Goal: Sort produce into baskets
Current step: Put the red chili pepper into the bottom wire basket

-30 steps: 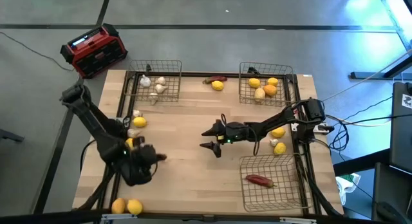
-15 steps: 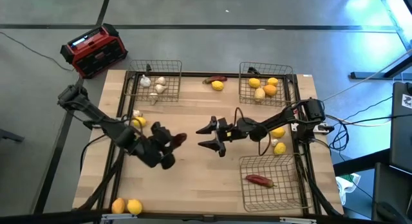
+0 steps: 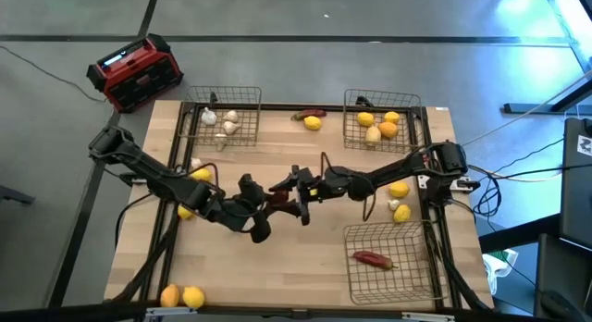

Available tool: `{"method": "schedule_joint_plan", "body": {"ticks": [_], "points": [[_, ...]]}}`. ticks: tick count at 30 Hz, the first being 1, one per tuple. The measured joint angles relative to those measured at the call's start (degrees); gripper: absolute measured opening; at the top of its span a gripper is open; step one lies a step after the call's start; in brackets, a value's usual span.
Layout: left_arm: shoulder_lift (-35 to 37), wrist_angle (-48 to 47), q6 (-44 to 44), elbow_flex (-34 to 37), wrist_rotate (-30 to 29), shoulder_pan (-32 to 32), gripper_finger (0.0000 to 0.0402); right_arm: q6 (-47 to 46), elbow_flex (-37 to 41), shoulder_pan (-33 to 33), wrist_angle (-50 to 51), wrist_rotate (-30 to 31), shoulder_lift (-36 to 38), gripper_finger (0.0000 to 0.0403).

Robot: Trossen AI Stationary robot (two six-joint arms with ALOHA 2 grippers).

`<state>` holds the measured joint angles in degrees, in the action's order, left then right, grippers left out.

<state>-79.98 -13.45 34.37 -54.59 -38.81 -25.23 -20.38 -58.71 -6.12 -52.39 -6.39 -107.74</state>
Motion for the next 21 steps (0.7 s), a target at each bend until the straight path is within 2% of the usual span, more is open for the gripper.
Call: {"method": "schedule_joint_plan", "body": {"ticks": [5, 15, 21], "points": [[-0.4, 0.8, 0.7, 0.0, -0.1, -0.2, 0.0134, 2.7, -1.2, -0.2, 0.9, -0.7, 0.0, 0.0252], [-0.3, 0.5, 0.8, 0.0, -0.6, -0.2, 0.0135, 6.2, -1.2, -0.3, 1.1, 0.2, 0.0, 0.0099], [-0.3, 0.4, -0.4, 0.0, -0.1, 0.2, 0.0174, 5.8, -1.2, -0.2, 1.7, -0.5, 0.0, 0.0099]]}}
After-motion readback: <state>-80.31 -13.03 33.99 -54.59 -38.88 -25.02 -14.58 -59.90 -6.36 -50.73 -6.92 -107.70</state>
